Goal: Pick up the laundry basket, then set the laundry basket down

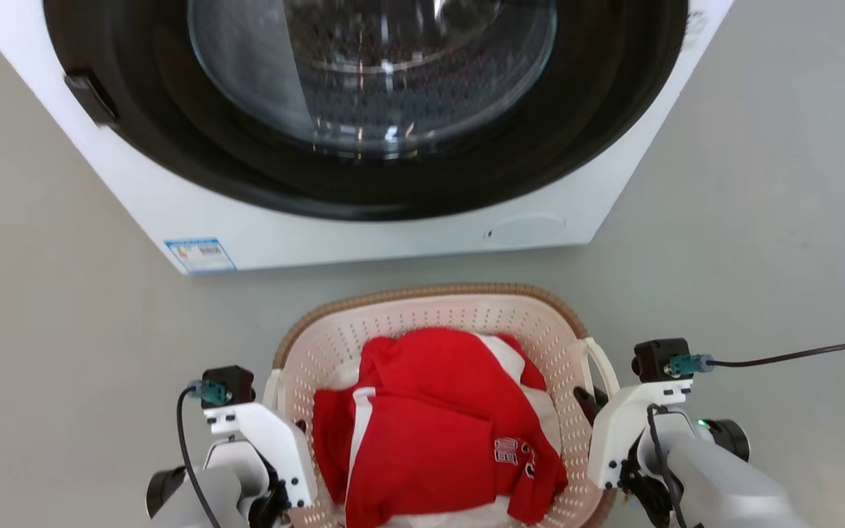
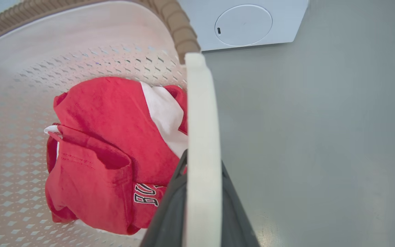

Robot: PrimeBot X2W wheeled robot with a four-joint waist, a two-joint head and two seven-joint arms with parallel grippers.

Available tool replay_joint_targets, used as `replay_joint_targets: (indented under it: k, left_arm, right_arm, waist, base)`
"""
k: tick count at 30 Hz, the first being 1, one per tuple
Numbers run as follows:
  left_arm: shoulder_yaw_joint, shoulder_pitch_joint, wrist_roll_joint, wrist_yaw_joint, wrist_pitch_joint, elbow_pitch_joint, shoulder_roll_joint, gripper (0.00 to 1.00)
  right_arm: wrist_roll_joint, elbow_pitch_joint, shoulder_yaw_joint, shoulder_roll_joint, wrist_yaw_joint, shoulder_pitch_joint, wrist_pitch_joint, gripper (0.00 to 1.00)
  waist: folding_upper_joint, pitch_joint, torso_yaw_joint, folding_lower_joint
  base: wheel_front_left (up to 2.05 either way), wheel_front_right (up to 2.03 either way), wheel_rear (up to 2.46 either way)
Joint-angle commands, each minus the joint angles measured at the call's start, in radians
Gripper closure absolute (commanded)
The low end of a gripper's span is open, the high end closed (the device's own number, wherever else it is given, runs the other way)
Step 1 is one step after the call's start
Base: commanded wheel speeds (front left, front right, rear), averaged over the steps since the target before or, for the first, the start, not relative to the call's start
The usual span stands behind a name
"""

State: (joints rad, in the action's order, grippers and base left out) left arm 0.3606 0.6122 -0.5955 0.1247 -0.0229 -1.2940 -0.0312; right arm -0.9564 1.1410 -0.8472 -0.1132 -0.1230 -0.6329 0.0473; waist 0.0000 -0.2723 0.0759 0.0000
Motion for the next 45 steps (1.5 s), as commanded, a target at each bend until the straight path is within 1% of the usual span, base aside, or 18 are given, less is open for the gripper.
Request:
replay_joint_targets:
  k: [1,8,14,18,19,26,31,45]
  left_arm:
    - [-0.012,-0.013,-0.008,0.006,0.002,0.013,-0.024,1.00]
    - [0.025,-0.066,-0.062,0.006,0.101,0.025,-0.030,1.00]
    - [0.060,-0.104,-0.099,0.006,0.153,0.043,-0.043,1.00]
    - [0.082,-0.107,-0.115,0.006,0.171,0.050,-0.051,1.00]
    - [0.094,-0.108,-0.124,0.006,0.189,0.051,-0.051,1.00]
    - [0.116,-0.098,-0.151,0.006,0.238,0.043,-0.054,1.00]
    - [0.125,-0.092,-0.167,0.006,0.248,0.035,-0.053,1.00]
    - [0.153,-0.066,-0.199,0.006,0.232,0.027,-0.054,1.00]
  right_arm:
    - [-0.010,-0.010,-0.019,0.007,-0.008,0.031,-0.004,1.00]
    - [-0.063,0.004,-0.059,0.007,-0.008,0.049,-0.067,1.00]
    - [-0.096,0.008,-0.090,0.006,-0.008,0.067,-0.103,1.00]
    - [-0.113,0.013,-0.109,0.000,-0.008,0.062,-0.130,1.00]
    - [-0.123,0.016,-0.118,-0.001,-0.008,0.057,-0.153,1.00]
    - [-0.147,0.019,-0.140,-0.014,-0.008,0.031,-0.198,1.00]
    - [-0.163,0.015,-0.158,-0.019,-0.008,0.020,-0.214,1.00]
    - [-0.190,0.021,-0.205,-0.025,-0.008,0.000,-0.189,1.00]
  waist:
    - [0.0000,0.049,0.007,0.0000]
    - [0.0000,0.139,0.010,0.0000]
    - [0.0000,0.206,0.014,0.0000]
    - [0.0000,0.224,0.016,0.0000]
    - [0.0000,0.231,0.016,0.0000]
    - [0.0000,0.238,0.016,0.0000]
    - [0.0000,0.240,0.015,0.0000]
    - [0.0000,0.220,0.010,0.0000]
  base:
    - [0.00,0.00,0.00]
    - [0.00,0.00,0.00]
    - [0.00,0.00,0.00]
    - [0.00,0.00,0.00]
    - [0.00,0.00,0.00]
    - [0.00,0.00,0.00]
    - [0.00,0.00,0.00]
    - [0.00,0.00,0.00]
